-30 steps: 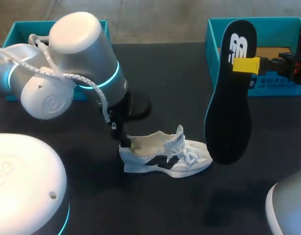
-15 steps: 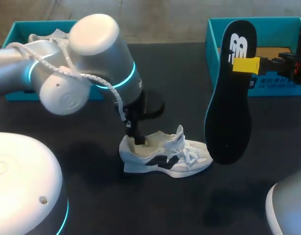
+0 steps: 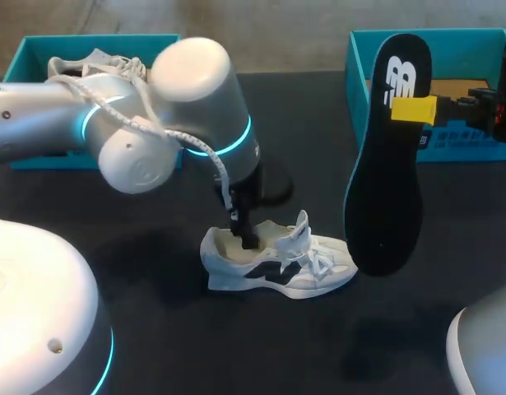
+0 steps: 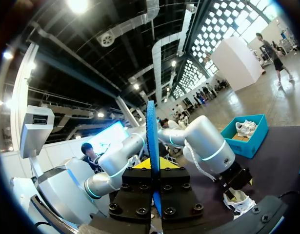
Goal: Take the shoe out of the shoebox, open the shoe tongue, remove and reinsert the insole, then place the shoe into the shoebox
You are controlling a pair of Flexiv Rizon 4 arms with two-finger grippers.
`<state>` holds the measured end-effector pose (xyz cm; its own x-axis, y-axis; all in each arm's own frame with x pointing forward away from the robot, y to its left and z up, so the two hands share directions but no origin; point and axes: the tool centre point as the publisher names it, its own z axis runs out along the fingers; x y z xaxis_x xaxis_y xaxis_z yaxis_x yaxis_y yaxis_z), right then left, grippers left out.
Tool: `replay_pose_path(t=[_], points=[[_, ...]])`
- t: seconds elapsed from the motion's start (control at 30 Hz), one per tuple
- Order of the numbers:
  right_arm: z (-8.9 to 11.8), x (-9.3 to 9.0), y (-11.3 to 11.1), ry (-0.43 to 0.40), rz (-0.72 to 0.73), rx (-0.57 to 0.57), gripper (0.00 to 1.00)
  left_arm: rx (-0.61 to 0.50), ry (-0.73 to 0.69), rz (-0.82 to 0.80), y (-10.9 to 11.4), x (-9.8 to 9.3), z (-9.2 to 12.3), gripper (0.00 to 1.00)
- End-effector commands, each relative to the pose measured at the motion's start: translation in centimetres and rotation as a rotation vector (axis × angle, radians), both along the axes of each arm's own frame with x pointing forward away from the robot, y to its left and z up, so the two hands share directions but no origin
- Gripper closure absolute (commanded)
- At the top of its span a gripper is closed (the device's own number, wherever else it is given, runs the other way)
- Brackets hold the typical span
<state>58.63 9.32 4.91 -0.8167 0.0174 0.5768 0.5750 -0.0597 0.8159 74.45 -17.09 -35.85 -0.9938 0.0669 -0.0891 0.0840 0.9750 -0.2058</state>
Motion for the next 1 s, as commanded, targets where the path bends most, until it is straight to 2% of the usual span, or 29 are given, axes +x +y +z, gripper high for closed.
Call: replay_pose_path(t=[0.03, 0.1, 0.17, 0.23, 0.3, 0.37, 0.8, 0.87, 0.9, 0.93, 1.0], points=[[-0.4, -0.8, -0.1, 0.002, -0.015, 0.004, 1.0, 0.01, 0.012, 0.007, -1.1, 0.6, -1.7, 0.09], [-0.4, -0.8, -0.1, 0.002, -0.015, 0.004, 1.0, 0.01, 0.014, 0.009, -1.2, 0.6, -2.0, 0.12], [-0.4, -0.8, -0.1, 0.002, -0.015, 0.004, 1.0, 0.009, 0.015, 0.01, -1.3, 0.6, -2.3, 0.22], [-0.4, -0.8, -0.1, 0.002, -0.015, 0.004, 1.0, 0.01, 0.017, 0.012, -1.4, 0.5, -2.6, 0.27], [-0.4, -0.8, -0.1, 0.002, -0.015, 0.004, 1.0, 0.01, 0.021, 0.014, -1.3, 0.5, -2.8, 0.42], [-0.4, -0.8, -0.1, 0.002, -0.015, 0.004, 1.0, 0.01, 0.025, 0.015, -1.3, 0.4, -2.9, 0.5], [-0.4, -0.8, -0.1, 0.002, -0.015, 0.004, 1.0, 0.016, 0.04, 0.015, -1.2, -0.1, -3.5, 0.62], [-0.4, -0.8, -0.1, 0.002, -0.015, 0.004, 1.0, 0.016, 0.042, 0.015, -1.3, -0.2, -3.5, 0.71], [-0.4, -0.8, -0.1, 0.002, -0.015, 0.004, 1.0, 0.017, 0.042, 0.015, -1.3, -0.2, -3.5, 0.83], [-0.4, -0.8, -0.1, 0.002, -0.015, 0.004, 1.0, 0.017, 0.042, 0.014, -1.3, -0.3, -3.6, 1.0], [-0.4, -0.8, -0.1, 0.002, -0.015, 0.004, 1.0, 0.019, 0.042, 0.011, -1.3, -0.3, -3.6, 1.0]])
